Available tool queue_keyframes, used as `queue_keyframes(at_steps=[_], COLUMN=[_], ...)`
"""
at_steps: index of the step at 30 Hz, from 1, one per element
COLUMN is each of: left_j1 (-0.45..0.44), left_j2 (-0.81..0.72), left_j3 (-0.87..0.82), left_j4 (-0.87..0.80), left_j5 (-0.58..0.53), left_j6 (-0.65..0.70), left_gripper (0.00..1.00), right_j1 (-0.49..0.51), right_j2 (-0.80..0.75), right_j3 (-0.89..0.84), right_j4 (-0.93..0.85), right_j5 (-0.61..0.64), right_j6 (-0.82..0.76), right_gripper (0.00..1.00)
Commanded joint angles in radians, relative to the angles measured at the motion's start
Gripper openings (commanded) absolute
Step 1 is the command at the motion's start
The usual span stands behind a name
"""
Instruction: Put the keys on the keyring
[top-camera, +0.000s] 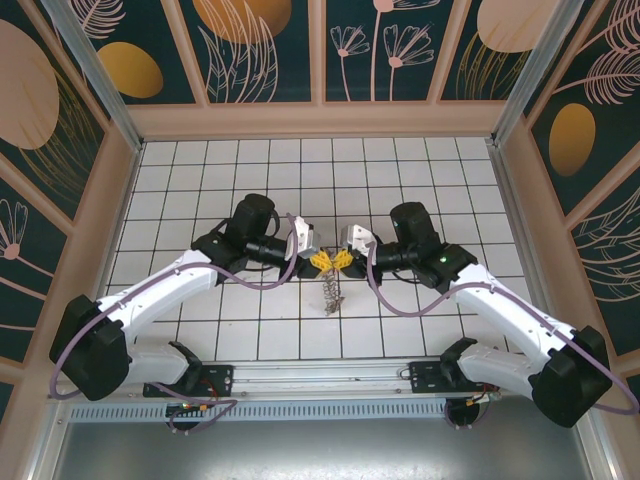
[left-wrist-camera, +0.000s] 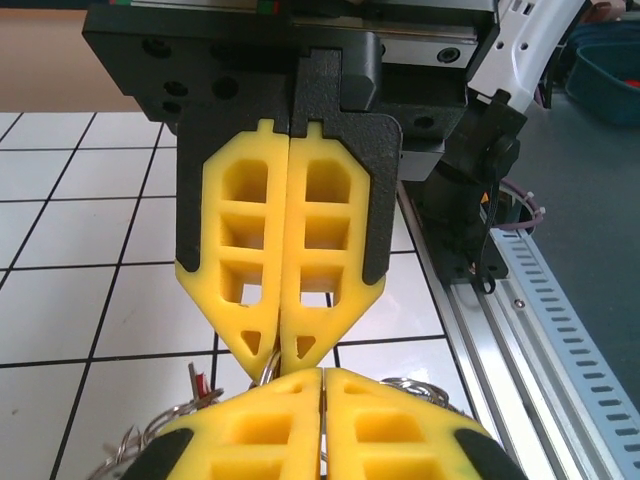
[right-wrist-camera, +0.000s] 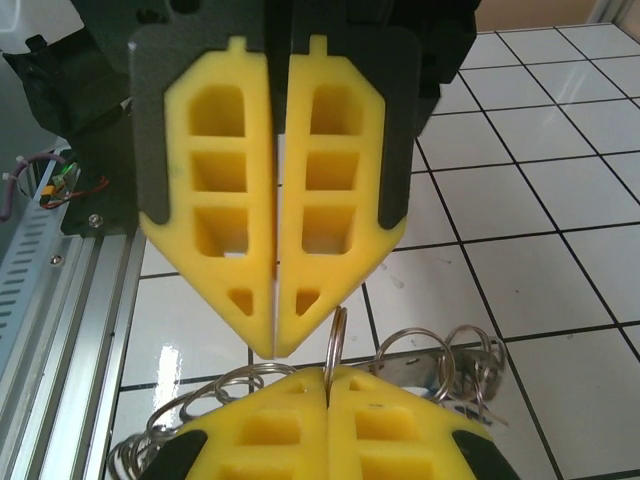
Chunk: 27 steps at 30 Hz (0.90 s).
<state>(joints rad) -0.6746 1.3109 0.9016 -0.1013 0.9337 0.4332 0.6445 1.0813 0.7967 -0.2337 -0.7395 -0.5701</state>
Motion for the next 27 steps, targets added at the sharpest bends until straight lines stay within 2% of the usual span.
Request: queue_keyframes(at_steps=[1, 4, 7, 10, 12, 14, 18, 23, 27], left_j1=[-0.005, -0.006, -0.006, -0.005, -0.005, -0.006, -0.006, -0.006, -0.006], left_j2=[0.005, -0.005, -0.025, -0.052, -0.072, -0.093, -0.088, -0.023, -0.002], left_j3=[0.035, 0.038, 0.053, 0.117, 0.133, 0.13, 0.095, 0.078, 0.095], left_j4=[0.014, 0.007, -0.058, -0.232, -0.286, -0.29, -0.209, -0.148, -0.167], left_j5=[-0.003, -0.048, -0.092, -0.234, -0.31, -0.336, -0.258, -0.048, -0.021], left_j6=[0.006, 0.008, 0.06, 0.205, 0.248, 0.253, 0.186, 0.142, 0.145], left_gripper=[0.1, 0.2, 0.25, 0.27, 0.3, 0.34, 0.36, 0.34, 0.32], right_j1=[0.014, 0.015, 0.015, 0.015, 0.015, 0.015, 0.015, 0.017, 0.02], right_j2=[-0.001, -0.003, -0.007, -0.011, -0.014, -0.019, -0.019, -0.014, -0.016], right_j3=[0.044, 0.044, 0.04, 0.033, 0.034, 0.033, 0.028, 0.022, 0.032], right_j4=[0.072, 0.068, 0.06, 0.047, 0.04, 0.04, 0.052, 0.081, 0.068], right_j5=[-0.032, -0.035, -0.026, -0.013, -0.015, -0.018, -0.017, -0.024, -0.017], right_j6=[0.005, 0.004, 0.004, -0.001, -0.002, -0.001, -0.001, 0.012, 0.006], right_gripper=[0.0, 0.0, 0.0, 0.0, 0.0, 0.0, 0.0, 0.0, 0.0])
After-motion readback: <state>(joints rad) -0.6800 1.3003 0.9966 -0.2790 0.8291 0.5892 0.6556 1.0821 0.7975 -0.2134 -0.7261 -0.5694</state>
